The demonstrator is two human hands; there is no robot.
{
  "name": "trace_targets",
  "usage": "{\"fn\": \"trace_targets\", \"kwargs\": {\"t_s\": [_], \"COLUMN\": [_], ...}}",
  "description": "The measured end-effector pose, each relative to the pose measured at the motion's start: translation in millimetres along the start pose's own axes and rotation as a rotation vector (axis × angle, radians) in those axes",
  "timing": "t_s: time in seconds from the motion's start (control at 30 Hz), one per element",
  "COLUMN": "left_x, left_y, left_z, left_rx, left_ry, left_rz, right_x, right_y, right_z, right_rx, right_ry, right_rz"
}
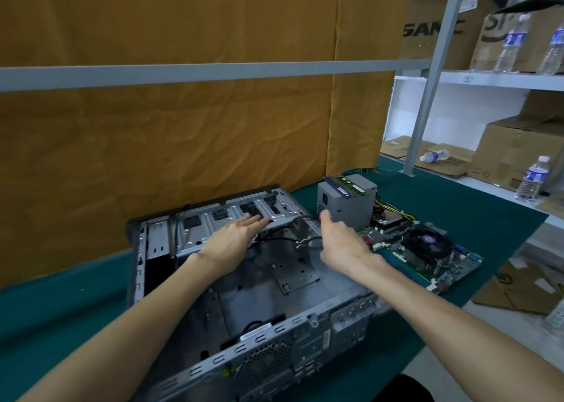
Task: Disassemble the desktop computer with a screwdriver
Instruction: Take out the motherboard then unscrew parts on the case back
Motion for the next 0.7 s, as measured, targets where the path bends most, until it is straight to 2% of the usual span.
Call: {"fn": "trace_targets", "kwargs": {"t_s": [0.07, 0.17, 0.23, 0.27, 0.3, 0.37, 0.47, 0.5, 0.57, 0.7], "left_x": [-4, 4, 12, 10, 6, -6, -12, -13, -16, -14], "left_y": [4, 17, 26, 28, 30, 33, 31, 33, 36, 44], "left_z": [1, 15, 22, 20, 13, -18, -69, -76, -73, -64], "left_rx": [0.018, 0.024, 0.207, 0.337, 0.459, 0.726, 1.434, 1.663, 1.952, 2.176], "left_ry": [0.032, 0.292, 0.417, 0.406, 0.343, 0.099, -0.248, -0.322, -0.351, -0.391], "left_rz": [0.023, -0.039, -0.109, -0.113, -0.086, 0.031, 0.333, 0.379, 0.389, 0.309], "right_x": [2, 9, 12, 12, 12, 9, 4, 3, 0, -16], "right_y": [6, 4, -7, -13, -18, -26, -34, -37, -48, -73], "right_z": [6, 17, 19, 20, 21, 25, 33, 35, 42, 49], "right_rx": [0.011, 0.082, 0.167, 0.22, 0.272, 0.361, 0.402, 0.384, 0.283, -0.09], "right_ry": [0.053, 0.222, 0.264, 0.271, 0.276, 0.275, 0.192, 0.149, 0.082, -0.046], "right_rz": [-0.007, 0.066, 0.149, 0.184, 0.208, 0.232, 0.248, 0.24, 0.227, 0.18]}}
Point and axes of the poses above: each hand's wrist, its own x-axis away from the middle knuckle, its own z-axis out of the back of the hand, y = z × x, the point moved 8 cm from there along -x, towards the middle knuckle, and after that the axes turned 12 degrees about -y, right-handed, at the moved point
